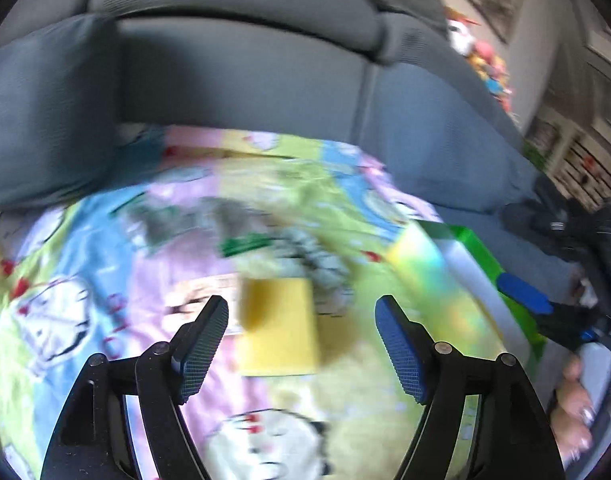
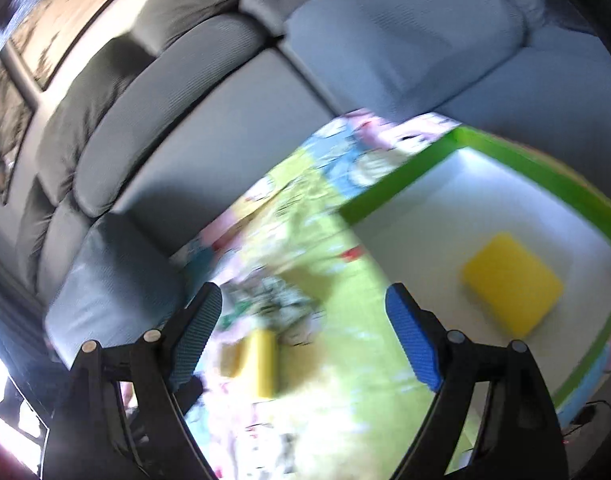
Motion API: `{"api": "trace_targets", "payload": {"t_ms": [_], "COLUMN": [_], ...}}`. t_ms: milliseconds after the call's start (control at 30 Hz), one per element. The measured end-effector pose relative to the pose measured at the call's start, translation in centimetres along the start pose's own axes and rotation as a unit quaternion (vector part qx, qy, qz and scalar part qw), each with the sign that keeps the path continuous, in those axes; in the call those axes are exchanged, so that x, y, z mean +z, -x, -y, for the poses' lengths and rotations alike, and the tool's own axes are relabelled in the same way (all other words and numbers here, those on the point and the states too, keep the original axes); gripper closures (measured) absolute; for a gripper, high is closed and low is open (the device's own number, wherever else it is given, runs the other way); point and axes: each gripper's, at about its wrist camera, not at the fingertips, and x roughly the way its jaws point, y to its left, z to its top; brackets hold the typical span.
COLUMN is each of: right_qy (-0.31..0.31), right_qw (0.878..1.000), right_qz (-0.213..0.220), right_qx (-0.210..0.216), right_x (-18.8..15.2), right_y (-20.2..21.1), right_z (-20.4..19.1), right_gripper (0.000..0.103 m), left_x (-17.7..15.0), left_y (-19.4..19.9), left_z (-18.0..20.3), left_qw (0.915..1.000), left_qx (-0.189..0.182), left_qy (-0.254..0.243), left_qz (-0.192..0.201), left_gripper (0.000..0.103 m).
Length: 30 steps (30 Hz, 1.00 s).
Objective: Organize objects
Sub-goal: 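Move the right tool back to the large yellow sponge on the sheet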
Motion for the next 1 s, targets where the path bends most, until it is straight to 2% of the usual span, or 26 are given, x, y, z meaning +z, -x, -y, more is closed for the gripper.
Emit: {"api": "trace_targets", "payload": {"t_ms": [100, 233, 367, 433, 533, 700, 800, 1000], "right_qy": [0.021, 0.088, 0.087, 0.077, 0.092, 0.099, 0.096, 0.09], "right_qw": [0.999, 0.993, 0.988, 0.987, 0.985, 0.982, 0.98, 0.977], "right_qz": [-0.04, -0.073, -0.119, -0.131, -0.147, -0.162, -0.173, -0.193], "right_qx": [0.021, 0.017, 0.042, 0.048, 0.023, 0.017, 0.009, -0.001], "right_x": [-1.5, -3.8, -4.9, -5.5, -6.4, -6.8, -6.8, -7.1], "right_y": [-2.0, -4.4, -7.7, -8.9, -10.5, -11.2, -11.5, -12.3], "right_z": [-3.8, -8.4, -10.2, -10.3, -10.7, -10.2, -9.2, -7.8], "right_gripper": [0.019, 0.019, 0.019, 0.019, 0.02, 0.02, 0.02, 0.02], "left_x": [0.0, -0.3, -0.4, -0.9, -1.6, -2.0, -2.1, -2.2], "left_y": [0.6, 2.5, 3.3, 2.9, 2.4, 1.8, 1.3, 0.5], "left_z": [-2.0, -4.6, -7.5, -9.4, -10.7, -11.6, -11.2, -10.7], "left_qw": [0.9993, 0.9977, 0.995, 0.9914, 0.9889, 0.9841, 0.9845, 0.9851], "left_qx": [0.027, 0.037, 0.041, 0.045, 0.044, 0.03, 0.013, 0.015], "left_qy": [0.026, 0.054, 0.089, 0.123, 0.141, 0.173, 0.171, 0.162], "left_qz": [-0.001, 0.013, 0.017, 0.003, -0.014, -0.027, -0.035, -0.054], "left_gripper": [0.026, 0.026, 0.026, 0.026, 0.026, 0.027, 0.027, 0.027]}}
